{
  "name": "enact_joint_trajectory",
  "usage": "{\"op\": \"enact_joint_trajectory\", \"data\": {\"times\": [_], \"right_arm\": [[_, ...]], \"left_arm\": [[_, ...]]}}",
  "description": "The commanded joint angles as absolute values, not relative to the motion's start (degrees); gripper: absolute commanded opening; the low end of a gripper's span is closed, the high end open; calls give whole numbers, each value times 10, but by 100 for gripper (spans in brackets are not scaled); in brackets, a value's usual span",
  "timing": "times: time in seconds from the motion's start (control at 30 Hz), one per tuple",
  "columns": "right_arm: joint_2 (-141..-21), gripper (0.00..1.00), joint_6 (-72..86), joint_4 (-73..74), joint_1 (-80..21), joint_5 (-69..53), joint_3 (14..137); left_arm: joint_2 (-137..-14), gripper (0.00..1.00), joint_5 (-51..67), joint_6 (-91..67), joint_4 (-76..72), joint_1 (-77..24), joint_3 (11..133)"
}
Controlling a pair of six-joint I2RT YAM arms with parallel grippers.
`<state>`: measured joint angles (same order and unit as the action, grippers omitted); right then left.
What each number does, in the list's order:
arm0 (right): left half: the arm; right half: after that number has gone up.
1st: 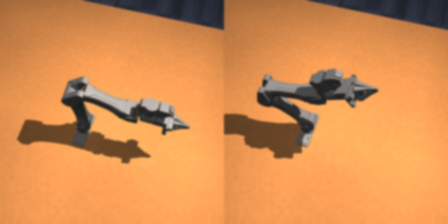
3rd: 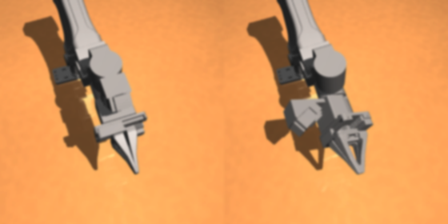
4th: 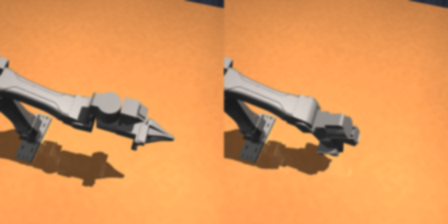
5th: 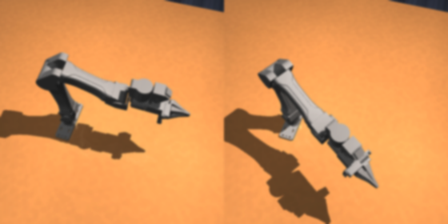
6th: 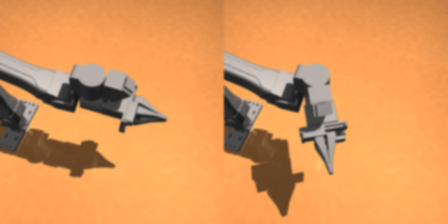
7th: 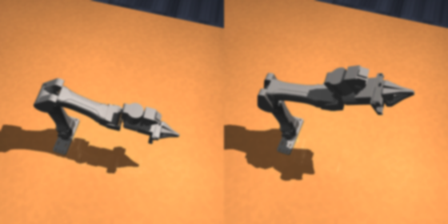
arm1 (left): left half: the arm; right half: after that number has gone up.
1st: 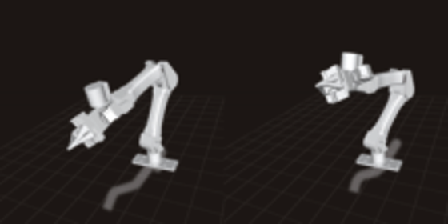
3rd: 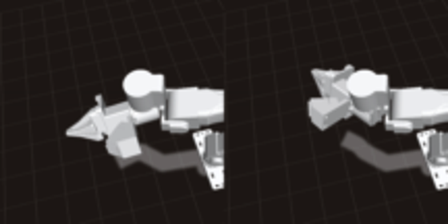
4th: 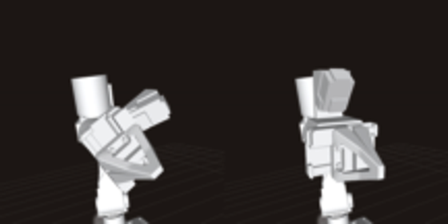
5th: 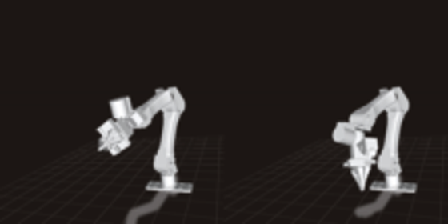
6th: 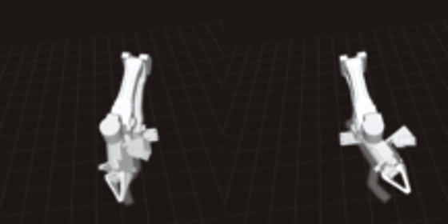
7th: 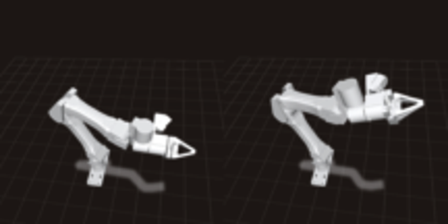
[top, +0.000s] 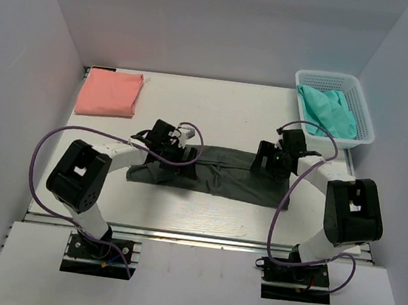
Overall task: Fold and stack the t-shirts
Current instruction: Fold the other side of the tshirt into a rectangle, then rotate the tshirt 80 degrees
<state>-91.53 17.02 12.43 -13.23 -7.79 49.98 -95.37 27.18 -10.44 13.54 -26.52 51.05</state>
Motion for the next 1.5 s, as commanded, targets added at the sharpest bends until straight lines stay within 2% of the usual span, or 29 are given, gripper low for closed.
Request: {"op": "enact_joint_trajectory", "data": {"times": [0.0,0.2,0.43,0.67,0.83,1.0,1.07,1.1,1.13,1.2,1.23,1.3,1.4,1.47], "right_arm": [[-884,90,166,127,-132,-61,513],[-862,90,156,137,-131,-19,533],[-893,90,164,110,-133,-44,533],[-922,90,172,105,-133,-34,533],[-930,90,186,113,-138,-54,508],[-917,90,199,101,-168,-156,426],[-897,90,195,106,-202,-209,384],[-890,90,196,111,-211,-220,374],[-862,90,193,114,-245,-237,365],[-845,90,169,132,-269,-264,345],[-831,90,159,135,-303,-275,346],[-810,90,136,143,-325,-297,356],[-786,90,120,124,-371,-332,365],[-785,90,94,110,-392,-348,370]], "left_arm": [[-918,99,242,-111,149,-270,518],[-887,99,98,-143,235,-270,580],[-859,99,-42,-215,262,-248,572],[-954,99,-87,-294,295,-205,589],[-1047,99,-32,-269,244,-177,637],[-1201,99,9,-209,243,-171,831],[-1264,99,44,-174,253,-171,960],[-1336,99,49,-169,267,-171,1013],[-1376,99,69,-153,282,-171,1129],[-1456,99,94,-146,327,-177,1258],[-1532,99,145,-141,333,-177,1377],[-1573,99,176,-163,275,-182,1431],[-1565,99,212,-216,113,-182,1355],[-1577,99,206,-231,83,-182,1356]]}}
